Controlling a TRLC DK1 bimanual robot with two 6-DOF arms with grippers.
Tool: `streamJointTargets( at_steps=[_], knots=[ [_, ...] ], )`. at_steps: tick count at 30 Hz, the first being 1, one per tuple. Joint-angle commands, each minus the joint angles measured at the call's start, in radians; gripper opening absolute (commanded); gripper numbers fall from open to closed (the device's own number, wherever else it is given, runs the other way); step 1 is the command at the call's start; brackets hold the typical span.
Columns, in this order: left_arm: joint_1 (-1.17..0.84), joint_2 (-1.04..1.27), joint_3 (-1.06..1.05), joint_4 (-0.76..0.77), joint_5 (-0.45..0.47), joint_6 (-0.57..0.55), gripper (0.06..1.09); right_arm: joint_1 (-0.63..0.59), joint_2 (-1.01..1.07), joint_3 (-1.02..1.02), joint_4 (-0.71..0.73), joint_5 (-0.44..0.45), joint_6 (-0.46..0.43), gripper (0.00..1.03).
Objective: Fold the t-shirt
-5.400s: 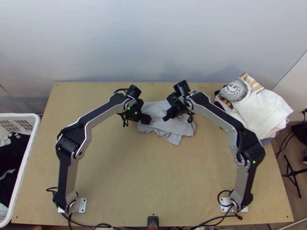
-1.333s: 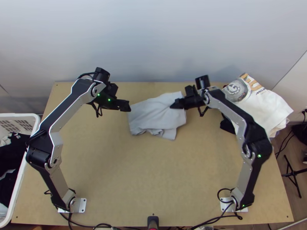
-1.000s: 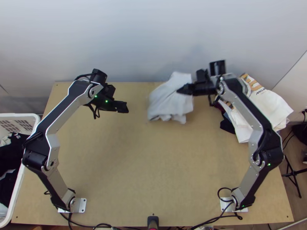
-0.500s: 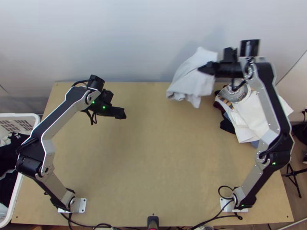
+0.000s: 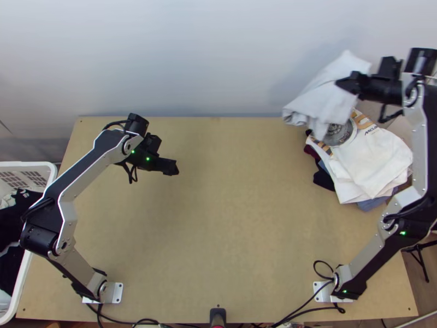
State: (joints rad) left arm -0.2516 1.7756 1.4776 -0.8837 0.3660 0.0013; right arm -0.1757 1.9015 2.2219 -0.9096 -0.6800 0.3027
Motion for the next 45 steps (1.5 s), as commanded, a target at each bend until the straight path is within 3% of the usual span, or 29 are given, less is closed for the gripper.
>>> streamJointTargets(
  at_steps=[1, 18, 35, 45],
  knots=[
    [0.002, 0.005, -0.013, 0.017, 0.001, 0.006, 1.04, -0.127, -0.012, 0.024, -0.017, -0.001, -0.002, 0.03],
    [0.018, 0.008, -0.023, 0.025, 0.001, 0.025, 1.04, -0.289, -0.025, -0.053, -0.061, -0.003, -0.027, 0.03],
    [0.017, 0.008, -0.043, 0.042, 0.001, 0.025, 1.04, -0.473, -0.101, -0.528, -0.100, -0.003, -0.251, 0.03],
    [0.011, 0.016, -0.042, 0.049, 0.001, 0.022, 1.04, -0.604, -0.058, -0.613, -0.091, -0.001, -0.349, 0.03]
  ],
)
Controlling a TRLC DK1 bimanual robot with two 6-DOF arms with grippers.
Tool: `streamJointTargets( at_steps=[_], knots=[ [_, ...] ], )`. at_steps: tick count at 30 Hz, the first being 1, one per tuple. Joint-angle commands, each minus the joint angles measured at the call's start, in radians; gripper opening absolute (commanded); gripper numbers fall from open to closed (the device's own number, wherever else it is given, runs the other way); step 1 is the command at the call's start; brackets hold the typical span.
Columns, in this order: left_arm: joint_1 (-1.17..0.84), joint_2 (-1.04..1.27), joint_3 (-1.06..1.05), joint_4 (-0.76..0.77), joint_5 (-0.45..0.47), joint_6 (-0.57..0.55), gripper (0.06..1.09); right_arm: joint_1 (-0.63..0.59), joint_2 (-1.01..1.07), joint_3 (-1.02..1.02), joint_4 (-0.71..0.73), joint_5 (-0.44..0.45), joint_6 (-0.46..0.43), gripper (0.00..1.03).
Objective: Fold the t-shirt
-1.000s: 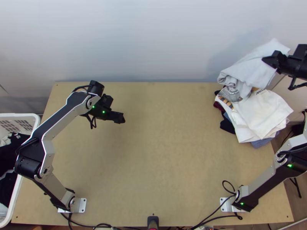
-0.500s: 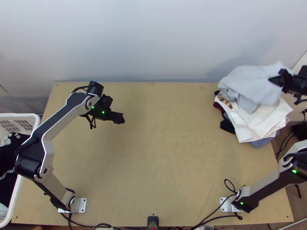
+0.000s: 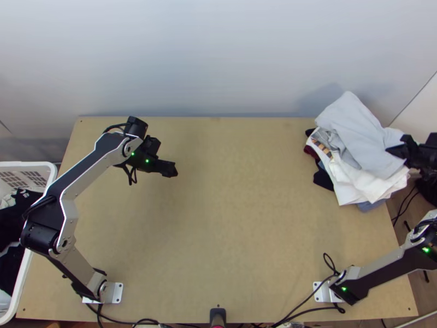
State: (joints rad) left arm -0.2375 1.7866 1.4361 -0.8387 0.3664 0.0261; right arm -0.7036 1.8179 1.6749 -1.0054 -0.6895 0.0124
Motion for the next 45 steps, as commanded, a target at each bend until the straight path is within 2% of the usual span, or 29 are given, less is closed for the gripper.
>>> streamJointTargets(
  at_steps=[1, 5, 7, 11, 14, 21, 24, 39, 45],
  knots=[
    [-0.005, 0.005, 0.000, 0.004, 0.000, -0.003, 1.04, -0.085, 0.034, -0.067, 0.007, 0.008, -0.060, 0.03],
    [-0.005, 0.005, -0.005, 0.004, 0.000, -0.005, 1.04, -0.099, 0.057, -0.083, 0.028, 0.007, -0.071, 0.03],
    [-0.005, 0.005, -0.006, 0.004, 0.000, -0.006, 1.04, -0.099, 0.066, -0.089, 0.030, 0.007, -0.069, 0.11],
    [-0.005, 0.005, -0.013, 0.004, 0.000, -0.006, 1.04, -0.073, 0.070, -0.093, 0.028, 0.004, -0.054, 0.37],
    [-0.003, 0.004, -0.016, 0.004, 0.000, -0.006, 1.04, -0.042, 0.070, -0.075, 0.030, 0.004, -0.052, 0.46],
    [0.003, -0.001, -0.014, 0.004, 0.000, -0.002, 1.04, -0.005, 0.083, -0.009, 0.028, 0.005, -0.043, 0.86],
    [0.004, -0.004, -0.014, 0.004, 0.000, -0.002, 1.04, -0.013, 0.080, 0.013, 0.025, 0.007, -0.043, 0.98],
    [-0.013, -0.001, -0.013, 0.004, -0.001, -0.002, 1.04, -0.048, 0.004, 0.074, -0.055, 0.007, -0.051, 0.98],
    [-0.011, -0.013, -0.016, 0.004, -0.004, -0.002, 1.04, -0.097, -0.035, 0.074, -0.093, 0.005, -0.049, 0.98]
  ],
)
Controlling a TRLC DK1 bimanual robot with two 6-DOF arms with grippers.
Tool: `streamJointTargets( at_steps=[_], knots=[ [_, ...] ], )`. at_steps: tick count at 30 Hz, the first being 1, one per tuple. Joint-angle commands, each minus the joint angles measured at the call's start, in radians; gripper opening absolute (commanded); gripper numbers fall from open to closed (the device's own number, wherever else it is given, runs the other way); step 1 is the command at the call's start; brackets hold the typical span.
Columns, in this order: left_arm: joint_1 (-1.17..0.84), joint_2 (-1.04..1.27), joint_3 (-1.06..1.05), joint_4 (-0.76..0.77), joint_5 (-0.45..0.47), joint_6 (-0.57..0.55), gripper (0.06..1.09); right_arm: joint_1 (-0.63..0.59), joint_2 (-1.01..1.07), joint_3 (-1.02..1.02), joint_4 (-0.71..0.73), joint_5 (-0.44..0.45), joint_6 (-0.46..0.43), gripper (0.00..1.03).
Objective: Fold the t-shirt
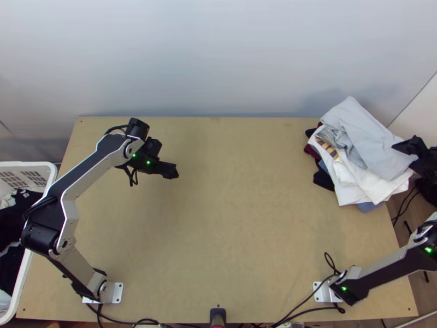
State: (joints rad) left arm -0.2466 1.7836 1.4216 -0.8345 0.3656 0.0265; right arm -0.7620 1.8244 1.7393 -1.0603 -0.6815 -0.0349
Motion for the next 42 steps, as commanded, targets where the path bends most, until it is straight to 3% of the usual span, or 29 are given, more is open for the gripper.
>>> streamJointTargets(
  at_steps=[1, 6, 12, 16, 22, 29, 33, 35, 39, 42],
  knots=[
    [-0.002, -0.012, -0.003, 0.000, -0.004, 0.000, 1.04, -0.045, -0.056, 0.009, -0.041, -0.003, -0.002, 0.98],
    [-0.002, -0.016, -0.004, 0.000, -0.002, -0.002, 1.04, -0.043, -0.140, 0.011, -0.047, 0.002, -0.007, 0.98],
    [-0.005, -0.030, -0.003, 0.000, -0.002, -0.010, 1.04, 0.036, -0.200, 0.062, -0.047, 0.083, -0.034, 0.98],
    [-0.005, -0.056, -0.016, 0.000, -0.004, -0.016, 1.04, 0.084, -0.254, 0.068, -0.055, 0.089, -0.005, 0.98],
    [-0.020, -0.168, -0.069, 0.084, -0.065, -0.042, 1.04, 0.239, -0.421, -0.026, 0.014, 0.235, -0.019, 0.98],
    [-0.017, -0.369, -0.188, 0.219, -0.182, -0.088, 1.04, 0.474, -0.683, -0.351, 0.235, 0.441, -0.002, 0.98],
    [-0.011, -0.530, -0.313, 0.305, -0.251, -0.091, 1.04, 0.602, -0.821, -0.558, 0.350, 0.513, 0.049, 0.98],
    [0.000, -0.615, -0.406, 0.368, -0.254, -0.091, 1.04, 0.656, -0.887, -0.681, 0.416, 0.553, 0.050, 0.98],
    [0.003, -0.814, -0.610, 0.532, -0.254, -0.086, 1.04, 0.800, -1.031, -0.934, 0.606, 0.723, 0.041, 0.98],
    [0.032, -0.925, -0.742, 0.637, -0.254, -0.083, 1.04, 0.839, -1.102, -1.046, 0.686, 0.746, 0.023, 0.98]
  ],
)
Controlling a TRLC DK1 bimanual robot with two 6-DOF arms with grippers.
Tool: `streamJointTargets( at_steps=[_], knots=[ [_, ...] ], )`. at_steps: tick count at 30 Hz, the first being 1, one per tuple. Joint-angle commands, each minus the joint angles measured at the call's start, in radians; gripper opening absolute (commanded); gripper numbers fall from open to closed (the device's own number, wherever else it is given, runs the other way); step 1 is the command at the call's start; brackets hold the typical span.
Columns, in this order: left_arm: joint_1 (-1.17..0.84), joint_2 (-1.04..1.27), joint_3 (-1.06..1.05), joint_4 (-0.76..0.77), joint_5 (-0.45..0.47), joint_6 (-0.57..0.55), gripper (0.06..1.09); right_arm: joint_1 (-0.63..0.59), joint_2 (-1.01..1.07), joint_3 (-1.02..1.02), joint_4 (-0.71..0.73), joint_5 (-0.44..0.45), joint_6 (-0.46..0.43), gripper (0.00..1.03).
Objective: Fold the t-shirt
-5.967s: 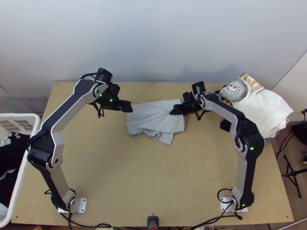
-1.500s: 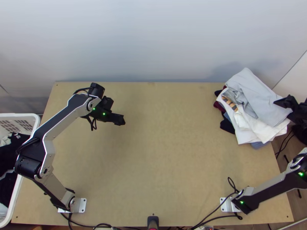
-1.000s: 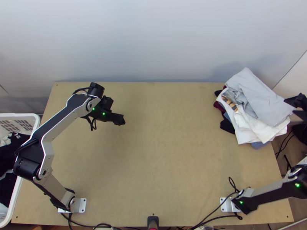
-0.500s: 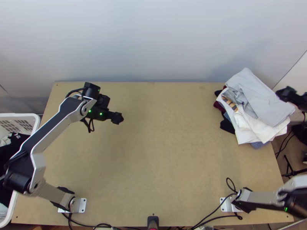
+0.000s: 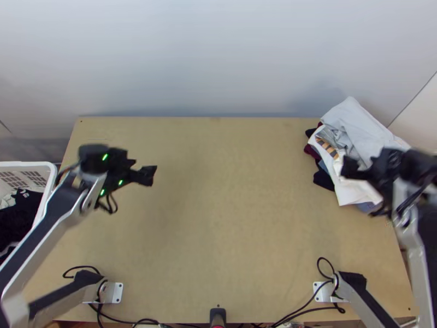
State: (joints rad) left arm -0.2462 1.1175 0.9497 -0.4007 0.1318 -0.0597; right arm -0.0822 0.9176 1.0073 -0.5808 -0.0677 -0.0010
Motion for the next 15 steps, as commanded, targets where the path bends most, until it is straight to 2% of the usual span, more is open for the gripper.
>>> streamJointTargets(
  at_steps=[1, 4, 11, 15],
  knots=[
    [0.042, -0.278, -0.304, 0.221, -0.020, 0.009, 1.04, 0.165, -0.207, -0.337, 0.223, 0.134, -0.022, 0.98],
    [0.105, -0.326, -0.404, 0.293, -0.020, 0.052, 1.04, 0.179, -0.256, -0.401, 0.300, 0.135, -0.063, 0.98],
    [0.237, -0.519, -0.640, 0.513, 0.002, 0.066, 1.04, 0.188, -0.379, -0.578, 0.542, 0.137, -0.166, 0.98],
    [0.242, -0.720, -0.741, 0.546, 0.002, 0.066, 1.04, 0.210, -0.454, -0.705, 0.662, 0.137, -0.205, 0.98]
  ],
)
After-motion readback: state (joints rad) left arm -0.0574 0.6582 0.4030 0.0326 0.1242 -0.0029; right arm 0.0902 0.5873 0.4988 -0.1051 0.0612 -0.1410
